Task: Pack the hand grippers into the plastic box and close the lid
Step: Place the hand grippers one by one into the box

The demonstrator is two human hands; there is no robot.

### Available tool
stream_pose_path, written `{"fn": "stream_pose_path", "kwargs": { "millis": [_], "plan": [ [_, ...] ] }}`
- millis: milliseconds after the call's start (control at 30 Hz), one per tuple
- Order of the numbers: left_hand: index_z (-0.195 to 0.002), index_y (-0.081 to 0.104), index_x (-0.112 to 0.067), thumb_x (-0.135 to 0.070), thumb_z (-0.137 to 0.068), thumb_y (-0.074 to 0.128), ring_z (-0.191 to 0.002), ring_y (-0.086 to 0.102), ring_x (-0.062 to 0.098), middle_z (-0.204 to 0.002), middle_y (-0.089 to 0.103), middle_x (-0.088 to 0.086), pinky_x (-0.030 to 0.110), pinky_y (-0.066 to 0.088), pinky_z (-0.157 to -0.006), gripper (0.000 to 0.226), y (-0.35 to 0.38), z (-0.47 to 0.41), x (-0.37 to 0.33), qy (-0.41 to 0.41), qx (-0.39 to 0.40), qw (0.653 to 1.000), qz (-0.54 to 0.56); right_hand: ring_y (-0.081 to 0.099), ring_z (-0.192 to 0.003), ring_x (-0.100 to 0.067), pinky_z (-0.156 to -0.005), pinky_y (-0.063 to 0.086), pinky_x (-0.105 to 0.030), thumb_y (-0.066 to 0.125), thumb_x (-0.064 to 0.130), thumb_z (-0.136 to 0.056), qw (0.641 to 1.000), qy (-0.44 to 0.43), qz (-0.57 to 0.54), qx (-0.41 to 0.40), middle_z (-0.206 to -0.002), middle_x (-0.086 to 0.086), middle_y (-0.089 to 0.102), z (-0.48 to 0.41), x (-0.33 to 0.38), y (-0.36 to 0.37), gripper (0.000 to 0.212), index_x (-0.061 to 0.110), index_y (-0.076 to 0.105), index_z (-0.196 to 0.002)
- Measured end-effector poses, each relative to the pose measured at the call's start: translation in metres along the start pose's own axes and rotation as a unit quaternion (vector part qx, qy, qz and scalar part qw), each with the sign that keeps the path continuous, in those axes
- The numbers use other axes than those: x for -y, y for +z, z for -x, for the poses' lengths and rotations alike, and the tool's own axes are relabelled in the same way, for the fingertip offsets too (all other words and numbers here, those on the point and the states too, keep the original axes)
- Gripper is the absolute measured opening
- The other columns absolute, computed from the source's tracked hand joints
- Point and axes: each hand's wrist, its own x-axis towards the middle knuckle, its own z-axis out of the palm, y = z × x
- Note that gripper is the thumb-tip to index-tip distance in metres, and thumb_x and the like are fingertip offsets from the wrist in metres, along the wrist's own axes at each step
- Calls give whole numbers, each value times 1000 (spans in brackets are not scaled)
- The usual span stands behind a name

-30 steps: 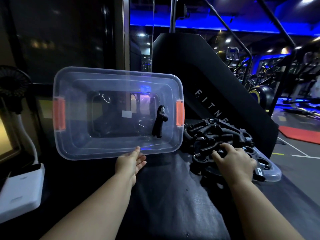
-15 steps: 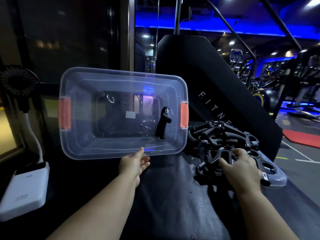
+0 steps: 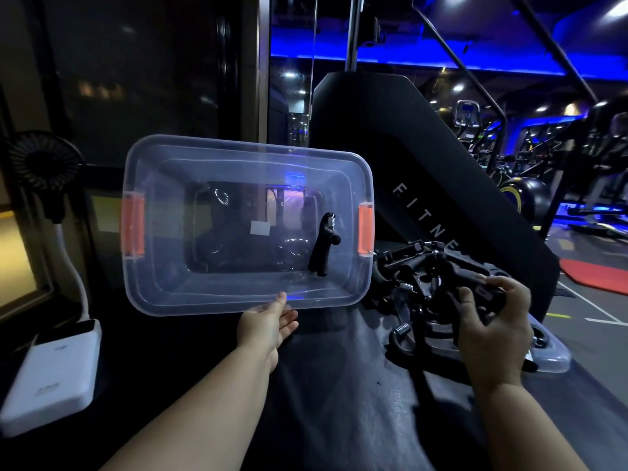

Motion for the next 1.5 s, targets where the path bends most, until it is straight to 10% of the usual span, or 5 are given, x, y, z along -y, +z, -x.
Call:
{"fn": "stream_pose_path", "kwargs": {
  "millis": [167,700,967,1267,1500],
  "plan": [
    [-99,53,-4,-17,-91,63,-75,64,21,-86,63,11,32,55,-69,19,0,1,0,3,2,1000,0,53,-82,19,-76,38,0,68,3,-84,994,4,-102,30,-93,25,54,1,14,-2,43,32,41,-99],
    [-104,54,-2,-19,-90,65,-74,65,22,-85,64,12,32,55,-66,25,-1,-2,1,-1,2,1000,-3,67,-68,-7,-57,47,-20,74,23,-81,908,66,51,410,-84,0,69,-15,56,33,31,25,48,-97],
    [-106,53,0,-17,-91,63,-71,63,21,-83,62,12,32,56,-68,24,-1,2,-1,1,12,1000,3,70,-74,-16,-76,57,-42,69,28,-83,889,69,94,443,-84,3,70,-11,71,54,27,33,58,-107],
    [-96,51,-5,-16,-91,64,-71,63,20,-84,63,12,32,56,-68,17,-1,3,-2,-8,7,1000,8,65,-69,-24,-69,54,-34,38,32,-89,817,-17,304,489,-83,-2,62,-11,99,70,61,30,11,-144],
    [-99,51,-4,-16,-90,64,-67,61,18,-80,62,11,29,55,-64,19,-2,4,-4,-12,15,1000,10,66,-60,-26,-63,57,-38,42,16,-77,820,-28,332,466,-70,-7,67,-14,97,77,47,21,25,-120]
  ]
}}
